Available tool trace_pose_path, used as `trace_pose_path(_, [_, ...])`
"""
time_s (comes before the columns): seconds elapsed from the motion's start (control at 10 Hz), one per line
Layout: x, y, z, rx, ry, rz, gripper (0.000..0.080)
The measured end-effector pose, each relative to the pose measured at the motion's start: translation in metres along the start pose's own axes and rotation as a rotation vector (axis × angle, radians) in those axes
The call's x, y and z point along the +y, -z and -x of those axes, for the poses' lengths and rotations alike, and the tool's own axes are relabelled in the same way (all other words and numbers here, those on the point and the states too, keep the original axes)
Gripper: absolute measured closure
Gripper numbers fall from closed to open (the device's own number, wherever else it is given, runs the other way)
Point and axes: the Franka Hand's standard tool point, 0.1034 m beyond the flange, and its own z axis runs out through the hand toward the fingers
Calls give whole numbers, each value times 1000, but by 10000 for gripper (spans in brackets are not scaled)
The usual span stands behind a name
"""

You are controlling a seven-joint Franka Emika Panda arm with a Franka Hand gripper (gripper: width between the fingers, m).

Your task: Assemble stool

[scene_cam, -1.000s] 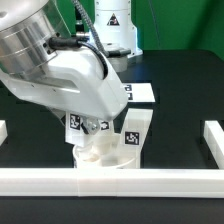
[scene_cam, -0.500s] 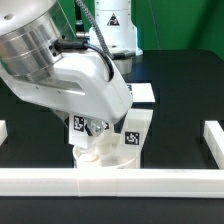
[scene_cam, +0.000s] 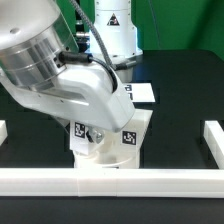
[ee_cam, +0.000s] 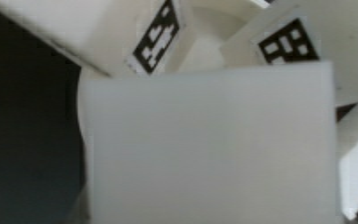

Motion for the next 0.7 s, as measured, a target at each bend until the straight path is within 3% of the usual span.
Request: trace_pose_path(0.7, [0,0,-3,19,-5,-4,459])
